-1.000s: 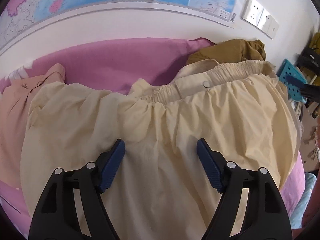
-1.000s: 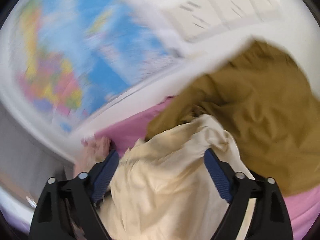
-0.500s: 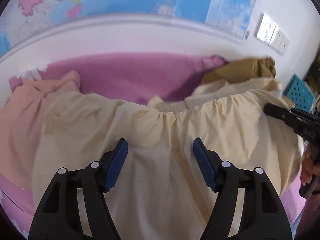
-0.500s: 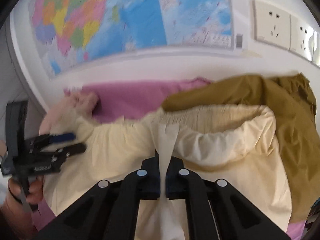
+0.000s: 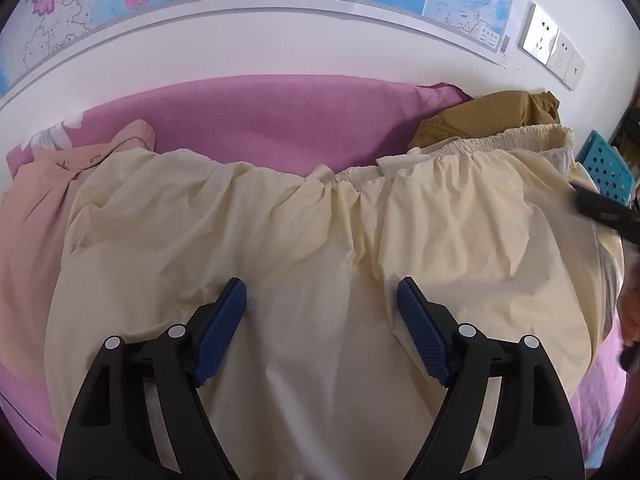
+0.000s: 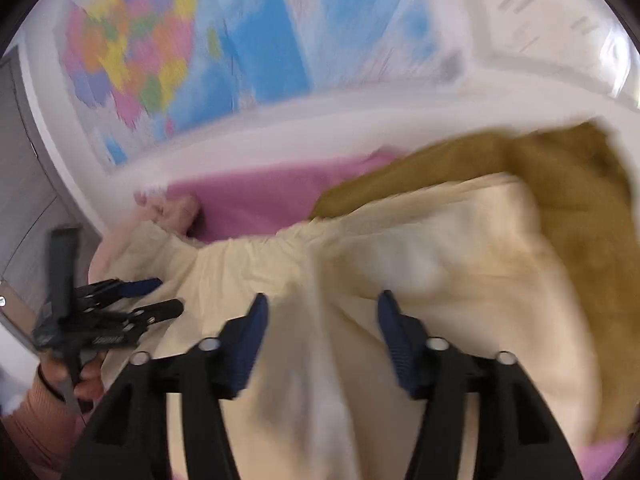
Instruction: Fold large clothes
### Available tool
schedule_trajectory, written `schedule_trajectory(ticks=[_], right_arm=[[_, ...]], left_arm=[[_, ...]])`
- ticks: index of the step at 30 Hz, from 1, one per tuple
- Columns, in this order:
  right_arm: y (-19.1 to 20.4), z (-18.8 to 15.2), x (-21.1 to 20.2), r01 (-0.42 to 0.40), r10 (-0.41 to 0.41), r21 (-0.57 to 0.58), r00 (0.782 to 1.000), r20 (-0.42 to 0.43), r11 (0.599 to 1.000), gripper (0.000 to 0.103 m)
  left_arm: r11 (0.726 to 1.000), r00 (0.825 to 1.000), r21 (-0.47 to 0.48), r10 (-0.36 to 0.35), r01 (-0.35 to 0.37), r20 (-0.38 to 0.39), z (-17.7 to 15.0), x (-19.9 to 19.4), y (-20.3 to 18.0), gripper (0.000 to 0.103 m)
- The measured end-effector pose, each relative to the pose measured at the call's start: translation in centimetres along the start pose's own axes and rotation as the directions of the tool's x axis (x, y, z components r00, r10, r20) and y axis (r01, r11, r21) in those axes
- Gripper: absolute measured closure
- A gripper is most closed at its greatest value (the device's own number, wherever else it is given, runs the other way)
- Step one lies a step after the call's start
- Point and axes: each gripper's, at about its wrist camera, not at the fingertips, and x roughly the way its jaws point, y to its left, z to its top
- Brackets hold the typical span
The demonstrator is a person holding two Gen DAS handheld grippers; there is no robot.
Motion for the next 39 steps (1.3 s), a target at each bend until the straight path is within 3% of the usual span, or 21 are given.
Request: schedule_trajectory(ticks=[2,4,7,8,9,10,12,14,16,18,20,22,23,24,26,29,33,35,39], right_arm=[[-1.5,-1.3,-3.9,0.07,-0.071,0.014,0.995,0.072,0.997,0.027],[-3.9,-3.2,-6.6,0.112,-0.119,0.087,0.989,0.091,0.99,0.025],[-7.7,-6.4,-6.0,0.172,-0.168,0.19,0.985,-0.037,0.967,0.027],[-8.8,-7.3,-5.0,0.152,-0.135,0.233,0.987,-0.085,0.961,0.052],[-9.2,-7.6,-4.3,0.115,-0.091,0.254,0.99,-0.106,0.96,0.083],[-9.5,-7.8,-4.1,0.131,-0.106,0.247,0.988,-0.11,0.96,0.095],[-9.7,-7.0,-4.7,0.176,-0.165,0.208,0.984,-0.072,0.962,0.102],[-11.5,-6.0,-6.0,0.17,-0.168,0.284,0.985,-0.032,0.944,0.102],[-13.0,-6.1,-5.4,0.172,-0.166,0.325,0.985,-0.046,0.93,0.102],[-13.3,-7.2,-3.7,0.203,-0.18,0.34,0.979,-0.098,0.918,0.1],[-13.6,-8.1,-2.1,0.185,-0.145,0.368,0.98,-0.134,0.911,0.099],[-14.1,-8.4,-3.2,0.154,-0.118,0.439,0.987,-0.107,0.885,0.092],[-14.1,-8.5,-4.4,0.139,-0.113,0.463,0.99,-0.083,0.876,0.084],[-13.9,-8.6,-5.7,0.132,-0.12,0.478,0.991,-0.056,0.868,0.064],[-13.1,-9.1,-8.8,0.062,-0.09,0.498,0.995,0.033,0.865,0.042],[-11.1,-11.0,-11.3,-0.038,0.001,0.502,0.997,0.073,0.864,0.033],[-9.3,-14.6,-10.6,-0.182,0.182,0.586,0.981,0.059,0.79,0.031],[-8.8,-16.3,-9.2,-0.241,0.268,0.634,0.962,0.055,0.734,0.031],[-7.4,-16.5,-6.8,-0.271,0.309,0.663,0.949,0.062,0.698,0.031]], left_arm=[[1.0,1.0,0.005,0.002,-0.002,0.002,0.0,0.0,-0.1,0.025],[1.0,1.0,0.008,0.0,0.0,0.001,0.1,0.3,0.0,0.025],[1.0,1.0,0.023,-0.002,0.002,0.0,0.0,0.1,-0.1,0.024],[1.0,1.0,0.027,-0.002,0.002,0.0,0.0,0.1,-0.2,0.024],[1.0,1.0,0.032,-0.002,0.002,-0.001,0.1,0.2,-0.2,0.024],[0.999,1.0,0.034,-0.001,0.001,-0.001,0.1,0.2,-0.2,0.024],[0.999,1.0,0.036,-0.002,0.002,-0.002,0.1,0.3,-0.2,0.024],[0.999,1.0,0.039,-0.005,0.005,0.003,0.1,0.3,-0.1,0.025],[0.999,1.0,0.038,-0.011,0.01,0.016,-0.1,0.4,0.1,0.025],[0.999,1.0,0.043,-0.01,0.008,0.025,-0.4,0.2,0.1,0.025],[0.999,0.999,0.054,-0.006,0.004,0.032,-0.6,-0.1,-0.1,0.025],[0.999,0.999,0.043,-0.006,0.004,0.044,-0.9,-1.1,0.1,0.026],[0.999,0.998,0.04,-0.006,0.004,0.063,-1.2,-2.0,0.3,0.026],[0.999,0.996,0.037,-0.001,-0.002,0.085,-1.6,-3.2,0.5,0.026],[1.0,0.99,0.028,-0.004,0.0,0.138,-2.8,-5.9,1.1,0.021],[1.0,0.983,0.007,-0.021,0.021,0.182,-4.8,-9.3,2.3,0.019],[0.987,0.974,-0.072,-0.125,0.14,0.187,-8.6,-12.5,4.2,0.019],[0.979,0.971,-0.097,-0.158,0.178,0.178,-9.8,-12.9,4.5,0.019],[0.96,0.97,-0.157,-0.216,0.232,0.113,-12.1,-12.3,4.6,0.019]])
